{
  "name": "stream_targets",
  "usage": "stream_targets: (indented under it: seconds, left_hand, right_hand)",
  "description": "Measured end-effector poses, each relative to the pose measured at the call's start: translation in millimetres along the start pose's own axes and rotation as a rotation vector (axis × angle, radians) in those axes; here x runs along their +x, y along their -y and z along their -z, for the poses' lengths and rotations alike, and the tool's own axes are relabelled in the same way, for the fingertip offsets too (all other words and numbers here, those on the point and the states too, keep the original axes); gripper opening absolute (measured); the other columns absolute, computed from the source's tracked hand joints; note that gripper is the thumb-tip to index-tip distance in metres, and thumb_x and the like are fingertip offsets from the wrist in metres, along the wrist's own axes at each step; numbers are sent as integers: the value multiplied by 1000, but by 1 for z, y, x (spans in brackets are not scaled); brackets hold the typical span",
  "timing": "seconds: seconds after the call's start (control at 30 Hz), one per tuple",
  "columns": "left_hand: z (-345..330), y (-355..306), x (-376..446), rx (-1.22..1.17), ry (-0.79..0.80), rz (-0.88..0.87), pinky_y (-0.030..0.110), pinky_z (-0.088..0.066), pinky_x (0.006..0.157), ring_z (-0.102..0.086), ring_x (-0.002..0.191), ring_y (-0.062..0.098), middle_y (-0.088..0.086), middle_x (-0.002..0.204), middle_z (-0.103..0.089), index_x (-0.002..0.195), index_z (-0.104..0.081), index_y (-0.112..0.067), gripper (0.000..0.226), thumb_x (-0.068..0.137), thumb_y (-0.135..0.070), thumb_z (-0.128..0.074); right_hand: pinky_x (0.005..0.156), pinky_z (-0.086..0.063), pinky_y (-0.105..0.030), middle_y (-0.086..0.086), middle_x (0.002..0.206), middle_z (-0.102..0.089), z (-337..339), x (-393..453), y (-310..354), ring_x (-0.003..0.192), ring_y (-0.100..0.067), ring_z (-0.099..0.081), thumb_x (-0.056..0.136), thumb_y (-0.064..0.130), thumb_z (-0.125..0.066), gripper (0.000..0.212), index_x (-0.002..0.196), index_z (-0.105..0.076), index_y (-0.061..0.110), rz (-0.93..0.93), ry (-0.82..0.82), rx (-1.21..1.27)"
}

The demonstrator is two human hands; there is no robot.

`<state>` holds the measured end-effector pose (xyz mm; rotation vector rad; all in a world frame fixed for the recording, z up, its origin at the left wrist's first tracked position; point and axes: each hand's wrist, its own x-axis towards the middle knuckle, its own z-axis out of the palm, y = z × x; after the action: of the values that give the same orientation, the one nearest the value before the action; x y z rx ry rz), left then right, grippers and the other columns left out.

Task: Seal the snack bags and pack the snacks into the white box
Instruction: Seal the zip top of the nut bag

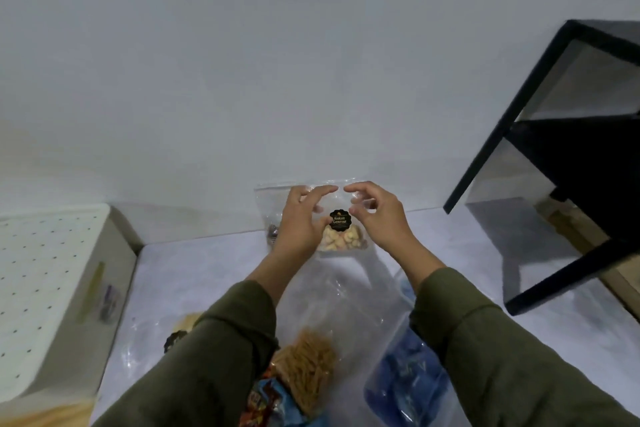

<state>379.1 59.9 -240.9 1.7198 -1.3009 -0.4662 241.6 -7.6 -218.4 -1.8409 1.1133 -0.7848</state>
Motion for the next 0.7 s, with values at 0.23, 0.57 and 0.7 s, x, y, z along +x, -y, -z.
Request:
stream_targets:
  seconds: [0.23, 0.57, 0.7]
  left_hand:
    - [-49, 44, 23, 215, -51, 20, 20, -42, 76, -49, 82, 16, 13, 110, -44, 122, -61, -19, 54, 77, 10, -66]
    - [-61, 65, 35, 251, -51, 70, 21, -43, 83, -50, 104, 25, 15, 125, -38, 127, -55, -16, 58, 76, 10, -63]
    - [-50, 55, 35, 263, -56, 70, 17, -39, 88, -45, 115, 20, 13, 137, -31, 130, -50, -20, 58, 79, 4, -65]
  right_hand:
    - [71, -40, -7, -2, 110, -64, -20, 52, -63, 91, -14, -56, 83, -2, -59, 31, 101, -64, 22, -12, 116, -38]
    - [74, -40, -7, -4, 120, -51, -34, 74, -93, 92, -11, -52, 83, -4, -57, 37, 105, -61, 25, -58, 148, -69]
    - [91, -40, -16, -4, 122, -48, -28, 70, -85, 102, -14, -50, 80, -1, -62, 37, 109, -62, 22, -35, 101, -92]
